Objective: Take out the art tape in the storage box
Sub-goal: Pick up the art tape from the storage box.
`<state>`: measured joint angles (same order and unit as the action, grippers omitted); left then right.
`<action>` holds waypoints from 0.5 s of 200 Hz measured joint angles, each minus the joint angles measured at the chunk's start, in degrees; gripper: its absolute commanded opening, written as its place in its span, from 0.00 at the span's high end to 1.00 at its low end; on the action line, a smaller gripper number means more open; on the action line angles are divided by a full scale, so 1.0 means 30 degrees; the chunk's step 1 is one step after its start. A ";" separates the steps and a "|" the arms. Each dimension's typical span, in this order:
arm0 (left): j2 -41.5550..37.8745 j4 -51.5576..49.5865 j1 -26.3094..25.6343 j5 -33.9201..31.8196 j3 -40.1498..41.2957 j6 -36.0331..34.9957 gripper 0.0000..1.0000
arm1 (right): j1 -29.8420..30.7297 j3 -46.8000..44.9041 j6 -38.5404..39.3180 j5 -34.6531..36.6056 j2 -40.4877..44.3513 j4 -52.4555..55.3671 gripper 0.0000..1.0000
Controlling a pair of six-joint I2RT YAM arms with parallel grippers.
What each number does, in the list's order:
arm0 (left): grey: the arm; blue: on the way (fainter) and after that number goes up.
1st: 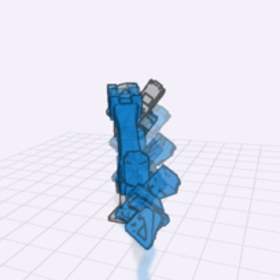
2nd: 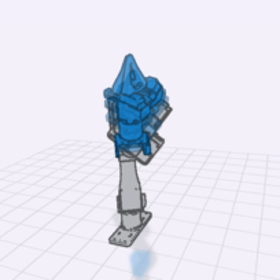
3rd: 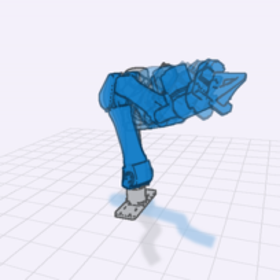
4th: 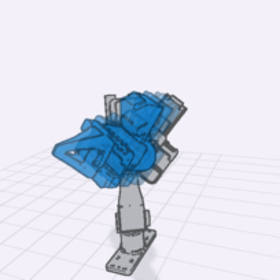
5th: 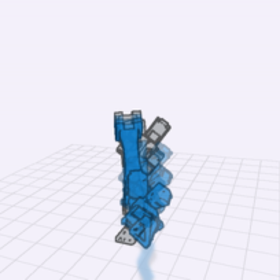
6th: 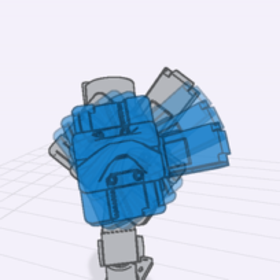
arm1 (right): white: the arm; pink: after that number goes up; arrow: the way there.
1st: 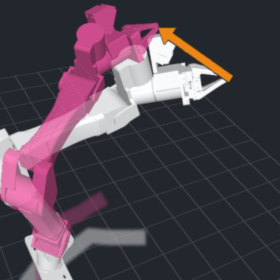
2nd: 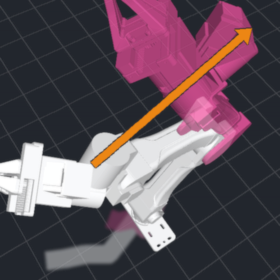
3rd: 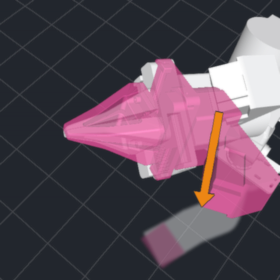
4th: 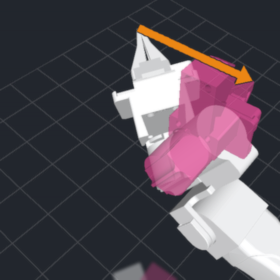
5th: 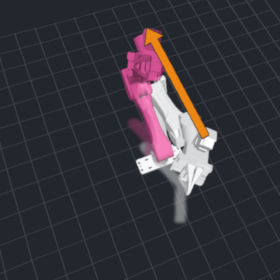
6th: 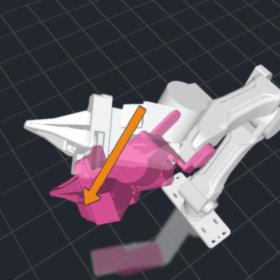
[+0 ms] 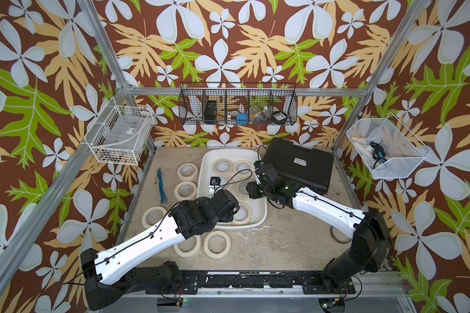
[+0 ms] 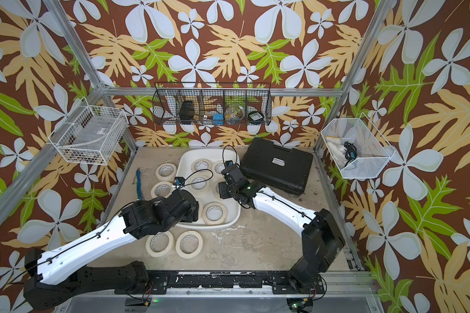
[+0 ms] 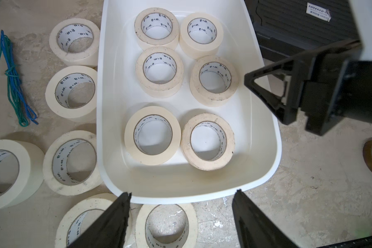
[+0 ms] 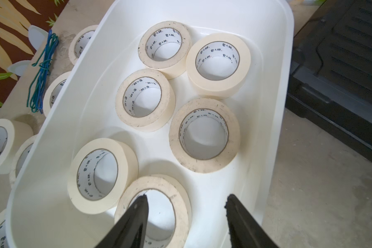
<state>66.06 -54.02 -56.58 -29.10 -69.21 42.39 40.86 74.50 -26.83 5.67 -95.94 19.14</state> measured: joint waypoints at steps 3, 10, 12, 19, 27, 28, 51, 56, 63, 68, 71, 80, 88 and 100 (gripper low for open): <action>-0.0029 0.0080 0.0015 -0.0066 0.0022 -0.0087 0.14 | -0.0022 0.0189 -0.0007 -0.0058 -0.0240 -0.0015 0.40; -0.0138 0.0226 0.0058 -0.0160 0.0087 -0.0153 0.10 | -0.0117 0.0729 -0.0058 -0.0248 -0.0933 -0.0109 0.41; -0.0175 0.0240 0.0058 -0.0189 0.0102 -0.0153 0.10 | -0.0124 0.0867 -0.0066 -0.0328 -0.1122 -0.0153 0.41; -0.0328 0.0379 0.0058 -0.0321 0.0197 -0.0146 0.10 | -0.0175 0.1457 -0.0080 -0.0437 -0.1821 -0.0219 0.42; -0.0525 0.0510 0.0073 -0.0459 0.0313 -0.0153 0.09 | -0.0204 0.2310 -0.0168 -0.0517 -0.2747 -0.0182 0.43; -0.0546 0.0532 0.0073 -0.0481 0.0328 -0.0153 0.09 | -0.0211 0.2404 -0.0189 -0.0546 -0.2841 -0.0175 0.43; -0.1275 0.0874 0.0095 -0.0911 0.0692 -0.0146 0.07 | -0.0226 0.4721 -0.0495 -0.1049 -0.5129 -0.0160 0.46; -0.1443 0.0954 0.0102 -0.1005 0.0743 -0.0138 0.07 | -0.0226 0.5268 -0.0576 -0.1100 -0.5661 -0.0073 0.47; -0.1698 0.1086 0.0109 -0.1188 0.0816 -0.0138 0.06 | -0.0211 0.5967 -0.0699 -0.1217 -0.6382 0.0036 0.47; -0.1851 0.1137 0.0109 -0.1268 0.0845 -0.0138 0.06 | -0.0175 0.6557 -0.0852 -0.1253 -0.6943 0.0189 0.46; -0.1916 0.1151 0.0109 -0.1304 0.0852 -0.0131 0.06 | -0.0146 0.6812 -0.0918 -0.1231 -0.7191 0.0219 0.47; -0.2135 0.1260 0.0124 -0.1443 0.0903 -0.0131 0.06 | -0.0095 0.7650 -0.0976 -0.1129 -0.8072 0.0481 0.47; -0.2244 0.1319 0.0131 -0.1545 0.0947 -0.0124 0.06 | -0.0058 0.8225 -0.0998 -0.0954 -0.8655 0.0656 0.47; -0.2353 0.1377 0.0138 -0.1654 0.1035 -0.0080 0.06 | 0.0015 0.8976 -0.1166 -0.0852 -0.9471 0.0903 0.47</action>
<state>59.00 -49.89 -56.16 -34.06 -66.11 42.15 40.91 101.43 -30.33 3.11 -124.36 21.85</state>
